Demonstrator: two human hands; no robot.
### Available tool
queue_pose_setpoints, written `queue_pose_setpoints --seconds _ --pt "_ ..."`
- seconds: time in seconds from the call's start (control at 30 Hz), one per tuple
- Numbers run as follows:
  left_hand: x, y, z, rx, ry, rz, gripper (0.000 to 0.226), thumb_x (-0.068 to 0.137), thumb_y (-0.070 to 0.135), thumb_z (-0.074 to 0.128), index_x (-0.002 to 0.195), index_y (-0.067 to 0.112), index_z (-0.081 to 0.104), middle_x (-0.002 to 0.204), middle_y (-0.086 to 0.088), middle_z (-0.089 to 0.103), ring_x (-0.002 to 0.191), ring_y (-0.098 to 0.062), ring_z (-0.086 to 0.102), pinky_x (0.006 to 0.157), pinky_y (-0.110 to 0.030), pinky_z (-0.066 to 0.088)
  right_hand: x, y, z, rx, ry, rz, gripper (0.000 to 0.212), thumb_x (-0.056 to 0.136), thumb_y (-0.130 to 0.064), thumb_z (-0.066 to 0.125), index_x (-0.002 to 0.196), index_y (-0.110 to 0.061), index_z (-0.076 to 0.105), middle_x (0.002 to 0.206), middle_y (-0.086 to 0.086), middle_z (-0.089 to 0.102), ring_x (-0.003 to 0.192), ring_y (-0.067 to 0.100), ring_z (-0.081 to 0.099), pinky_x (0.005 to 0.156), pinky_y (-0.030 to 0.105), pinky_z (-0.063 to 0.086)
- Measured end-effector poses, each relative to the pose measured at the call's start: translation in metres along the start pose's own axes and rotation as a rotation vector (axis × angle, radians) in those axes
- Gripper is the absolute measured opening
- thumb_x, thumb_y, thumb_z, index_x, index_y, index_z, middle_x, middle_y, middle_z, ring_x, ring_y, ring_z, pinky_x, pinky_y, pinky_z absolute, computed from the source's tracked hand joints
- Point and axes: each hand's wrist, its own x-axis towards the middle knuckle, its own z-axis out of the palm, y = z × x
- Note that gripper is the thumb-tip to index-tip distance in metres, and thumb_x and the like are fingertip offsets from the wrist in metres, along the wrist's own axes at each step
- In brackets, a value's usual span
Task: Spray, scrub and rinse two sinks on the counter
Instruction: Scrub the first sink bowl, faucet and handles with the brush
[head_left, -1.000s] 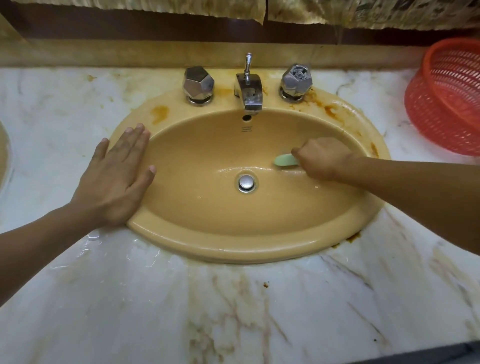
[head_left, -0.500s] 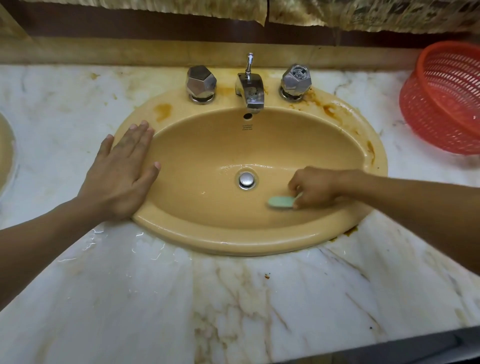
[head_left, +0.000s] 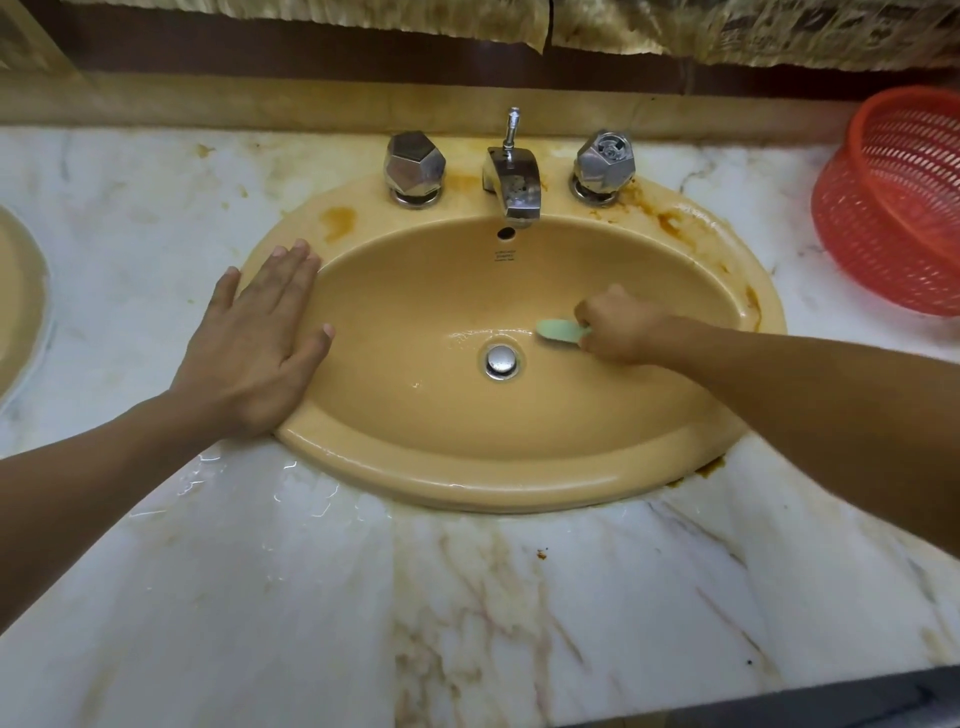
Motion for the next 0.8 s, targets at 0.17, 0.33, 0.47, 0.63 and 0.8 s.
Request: queue_pose_setpoints --seconds 0.17,0.33,0.47,0.63,0.8 --pt "0.0 0.0 -0.001 -0.008 0.001 0.008 0.078 0.097 0.06 0.015 0.165 0.022 0.007 0.173 0.006 0.001 0.157 -0.005 -0.006 0.128 -0.041 -0.003 -0.001 -0.049 0.018 0.195 -0.036 0.032 0.015 0.091 -0.023 0.062 0.086 -0.011 0.054 0.101 0.014 0.057 0.079 0.03 0.057 0.065 0.031 0.045" --pt "0.0 0.002 -0.001 -0.004 0.005 -0.001 0.078 0.097 0.059 0.016 0.165 0.021 0.008 0.173 0.006 0.001 0.157 -0.006 -0.006 0.128 -0.042 -0.003 -0.004 -0.054 0.002 0.275 -0.154 0.202 0.013 0.089 -0.01 0.066 0.082 -0.003 0.058 0.07 0.014 0.061 0.047 0.026 0.054 0.041 0.023 0.041" --pt "-0.001 0.002 -0.001 -0.012 0.003 0.001 0.078 0.097 0.058 0.017 0.165 0.021 0.008 0.173 0.006 0.001 0.157 -0.006 -0.006 0.128 -0.041 -0.003 0.002 -0.081 0.009 0.455 -0.04 0.21 0.023 0.091 -0.016 0.062 0.076 -0.006 0.048 0.077 0.011 0.053 0.056 0.024 0.054 0.042 0.026 0.04" --pt "0.0 0.001 0.0 -0.012 0.012 0.001 0.077 0.097 0.058 0.019 0.165 0.022 0.009 0.173 0.006 0.003 0.158 -0.006 -0.005 0.128 -0.042 -0.002 -0.003 -0.057 -0.001 0.406 -0.229 0.259 0.019 0.09 -0.005 0.065 0.075 -0.004 0.052 0.064 0.012 0.052 0.044 0.022 0.042 0.043 0.021 0.034" --pt "0.0 0.003 -0.001 -0.018 0.008 -0.004 0.078 0.097 0.058 0.019 0.165 0.022 0.008 0.173 0.007 0.001 0.157 -0.005 -0.006 0.128 -0.042 -0.003 0.014 -0.086 0.015 0.191 0.058 -0.092 0.015 0.09 -0.021 0.064 0.084 -0.01 0.055 0.093 0.013 0.06 0.076 0.03 0.057 0.057 0.029 0.037"
